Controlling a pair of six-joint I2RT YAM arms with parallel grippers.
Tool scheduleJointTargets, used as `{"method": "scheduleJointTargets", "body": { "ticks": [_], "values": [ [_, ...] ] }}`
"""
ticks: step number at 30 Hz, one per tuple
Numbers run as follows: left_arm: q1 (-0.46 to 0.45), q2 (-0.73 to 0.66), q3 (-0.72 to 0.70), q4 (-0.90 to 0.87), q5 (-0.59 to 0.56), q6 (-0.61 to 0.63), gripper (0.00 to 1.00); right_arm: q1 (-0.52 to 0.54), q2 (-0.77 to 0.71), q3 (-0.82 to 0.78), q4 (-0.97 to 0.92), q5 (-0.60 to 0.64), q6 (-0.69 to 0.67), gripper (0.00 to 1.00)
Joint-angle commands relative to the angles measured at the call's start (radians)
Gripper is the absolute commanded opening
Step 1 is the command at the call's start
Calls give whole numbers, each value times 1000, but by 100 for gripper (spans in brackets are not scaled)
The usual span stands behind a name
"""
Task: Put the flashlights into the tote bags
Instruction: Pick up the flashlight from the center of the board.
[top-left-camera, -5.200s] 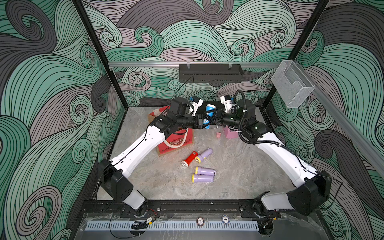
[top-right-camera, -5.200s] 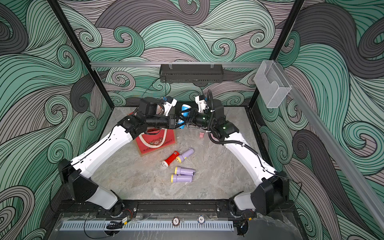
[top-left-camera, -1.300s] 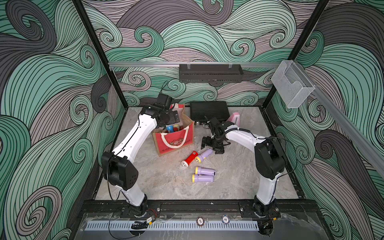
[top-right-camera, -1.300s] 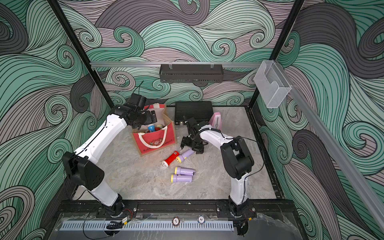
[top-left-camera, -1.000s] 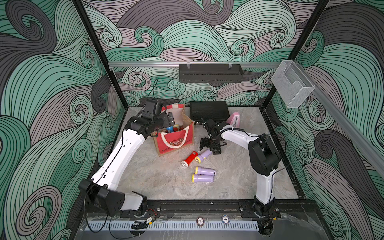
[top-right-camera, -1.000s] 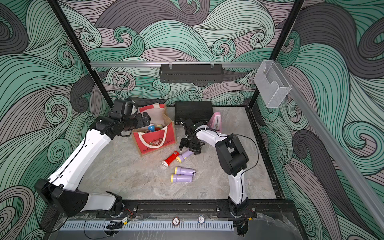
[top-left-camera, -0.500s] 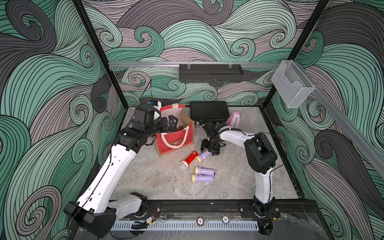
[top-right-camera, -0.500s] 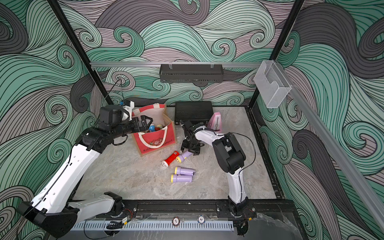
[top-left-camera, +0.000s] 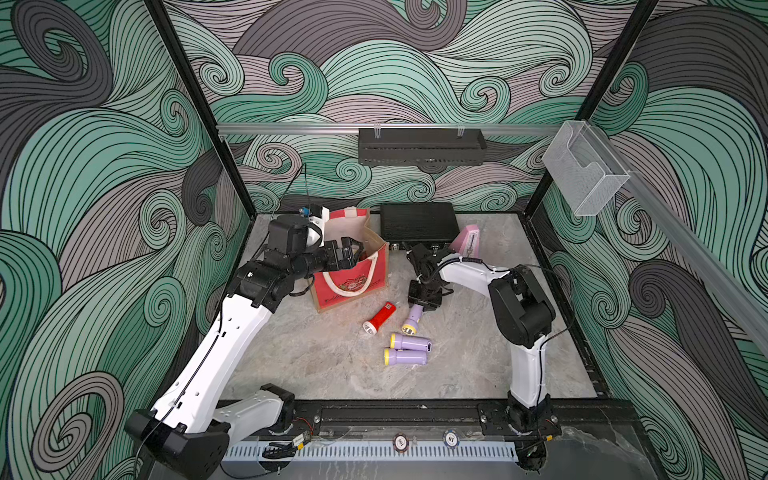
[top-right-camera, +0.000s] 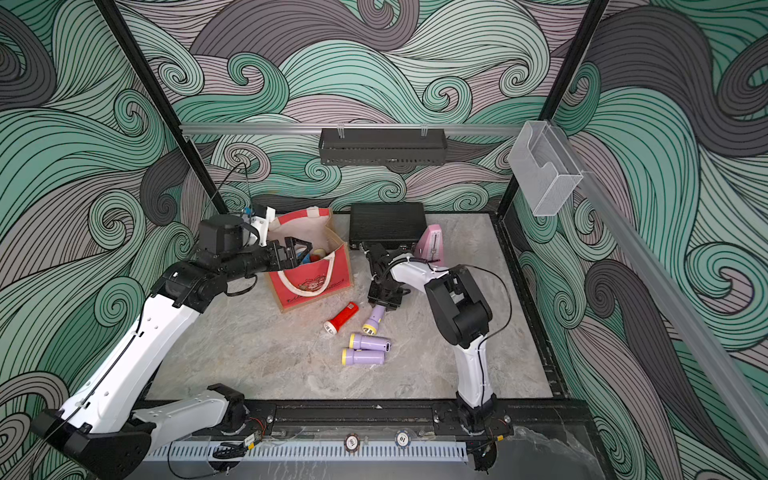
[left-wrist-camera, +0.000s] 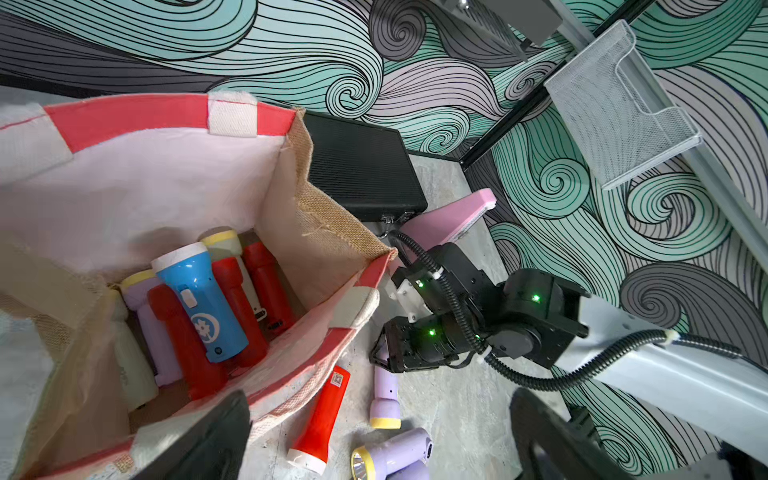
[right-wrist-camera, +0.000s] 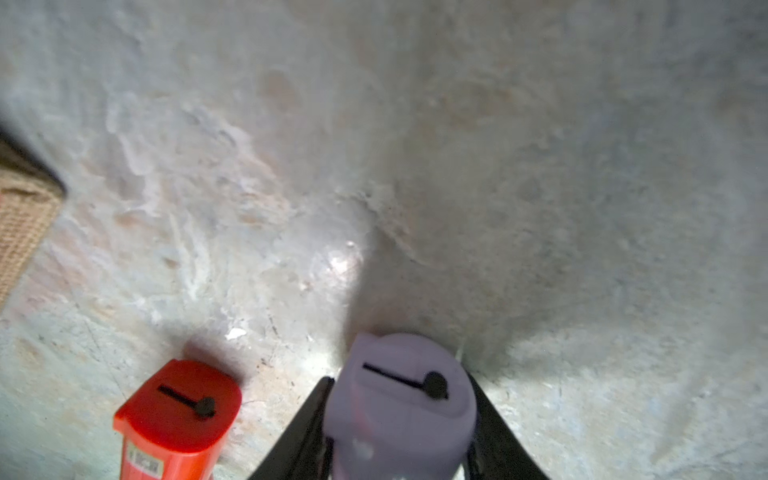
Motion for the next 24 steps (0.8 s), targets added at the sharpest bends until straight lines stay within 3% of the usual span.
{"method": "scheduleJointTargets", "body": {
  "ticks": [1, 7, 16, 24],
  "values": [
    [-7, -25, -12, 23, 76, -7, 99, -3, 5, -37, 8, 34, -8, 41],
    [-9, -31, -32, 52, 113, -36, 98, -29, -74, -132, 101, 20, -30, 26],
    [-12, 13, -29, 96, 175, -58, 99, -67, -275, -265, 408, -116, -89, 0],
    [-14, 60, -5, 134, 236, -80, 98, -100, -472, -249, 528, -218, -114, 0]
  ]
}}
